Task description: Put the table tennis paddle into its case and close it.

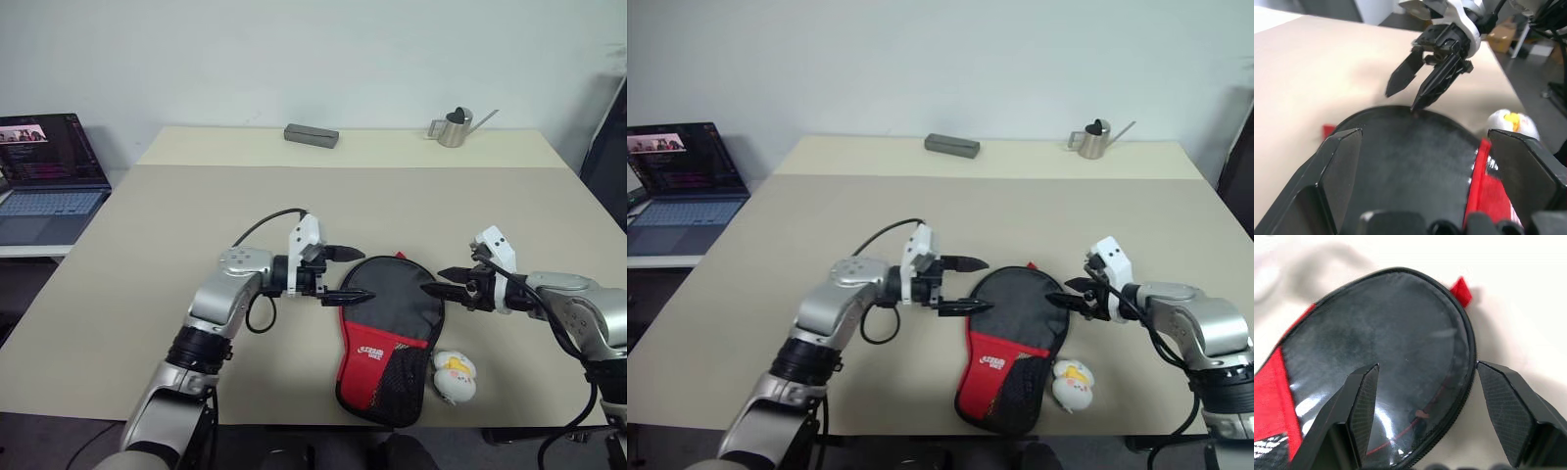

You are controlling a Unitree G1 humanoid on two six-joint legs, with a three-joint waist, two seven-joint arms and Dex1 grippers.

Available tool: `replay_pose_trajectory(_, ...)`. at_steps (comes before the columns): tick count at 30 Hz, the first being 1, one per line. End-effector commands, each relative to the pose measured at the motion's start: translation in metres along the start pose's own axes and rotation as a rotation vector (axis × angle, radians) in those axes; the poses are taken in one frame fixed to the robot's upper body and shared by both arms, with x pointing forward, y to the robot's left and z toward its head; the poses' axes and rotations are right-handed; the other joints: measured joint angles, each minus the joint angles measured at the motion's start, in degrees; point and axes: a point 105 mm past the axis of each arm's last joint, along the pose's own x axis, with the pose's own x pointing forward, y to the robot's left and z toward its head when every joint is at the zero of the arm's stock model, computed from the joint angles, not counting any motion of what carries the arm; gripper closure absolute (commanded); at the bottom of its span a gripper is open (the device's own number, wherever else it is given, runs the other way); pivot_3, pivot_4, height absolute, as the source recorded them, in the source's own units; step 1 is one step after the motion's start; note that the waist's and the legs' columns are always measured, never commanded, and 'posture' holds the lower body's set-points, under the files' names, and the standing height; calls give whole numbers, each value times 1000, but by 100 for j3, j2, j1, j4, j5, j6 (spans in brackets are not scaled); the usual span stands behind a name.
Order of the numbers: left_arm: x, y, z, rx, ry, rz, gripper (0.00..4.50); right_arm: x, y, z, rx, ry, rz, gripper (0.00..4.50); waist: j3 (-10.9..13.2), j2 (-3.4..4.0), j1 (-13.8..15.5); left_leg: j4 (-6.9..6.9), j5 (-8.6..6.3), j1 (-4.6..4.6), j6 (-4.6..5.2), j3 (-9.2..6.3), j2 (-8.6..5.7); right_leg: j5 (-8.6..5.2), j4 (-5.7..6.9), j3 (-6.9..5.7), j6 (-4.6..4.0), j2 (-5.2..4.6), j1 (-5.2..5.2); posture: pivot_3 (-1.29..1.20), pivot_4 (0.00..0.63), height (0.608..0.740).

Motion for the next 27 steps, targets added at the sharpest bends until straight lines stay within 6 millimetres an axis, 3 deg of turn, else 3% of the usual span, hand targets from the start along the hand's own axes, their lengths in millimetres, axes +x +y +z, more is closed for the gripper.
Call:
replay_pose_trajectory(1, -13, 1, 8, 21, -23, 47, 0, 8, -6, 7, -19, -27, -14, 1064, 2, 2, -23, 0, 0, 1, 0, 1, 0, 0, 2, 2, 0, 0, 0, 0, 150, 740)
replay_pose_trajectory(7, -26, 2, 0, 12, 7, 104, 0, 21, -13, -3, -1, 1, -18, 1064, 3, 3, -78, 1, 1, -3, -1, 0, -2, 0, 8, 2, 0, -1, -6, 0, 150, 740)
replay_pose_trajectory(8, -28, 2, -2, 10, 13, 111, 0, 23, -13, -3, 1, 2, -20, 1234, 3, 3, -95, 2, 1, -3, -1, 2, -1, 0, 8, 3, 0, -1, -7, 0, 150, 740)
replay_pose_trajectory(10, -31, 1, -4, 8, 18, 123, 0, 27, -15, -3, 0, 2, -26, 1678, 3, 3, -109, 2, 1, -1, -1, 4, -1, 0, 12, 7, 0, -1, -7, 0, 150, 740)
replay_pose_trajectory(15, -32, 2, -5, 5, 13, 147, 0, 35, -13, 2, 15, -13, -7, 3380, 3, 3, -122, 2, 1, 2, -1, 4, 0, 0, 18, 7, -1, 0, -8, 0, 150, 740)
replay_pose_trajectory(19, -31, 2, -5, 5, 11, 151, 0, 42, -12, 8, 31, -28, -4, 4469, 3, 3, -158, 2, 0, 11, 1, 11, 3, 0, 27, 15, -1, 2, -8, 0, 150, 740)
replay_pose_trajectory(27, -30, 2, -5, 8, 15, 154, 0, 60, -12, 33, -75, -75, -31, 4469, 4, 5, -269, 2, 0, 31, 5, 13, 12, 14, 44, 21, -21, 13, -7, 0, 150, 740)
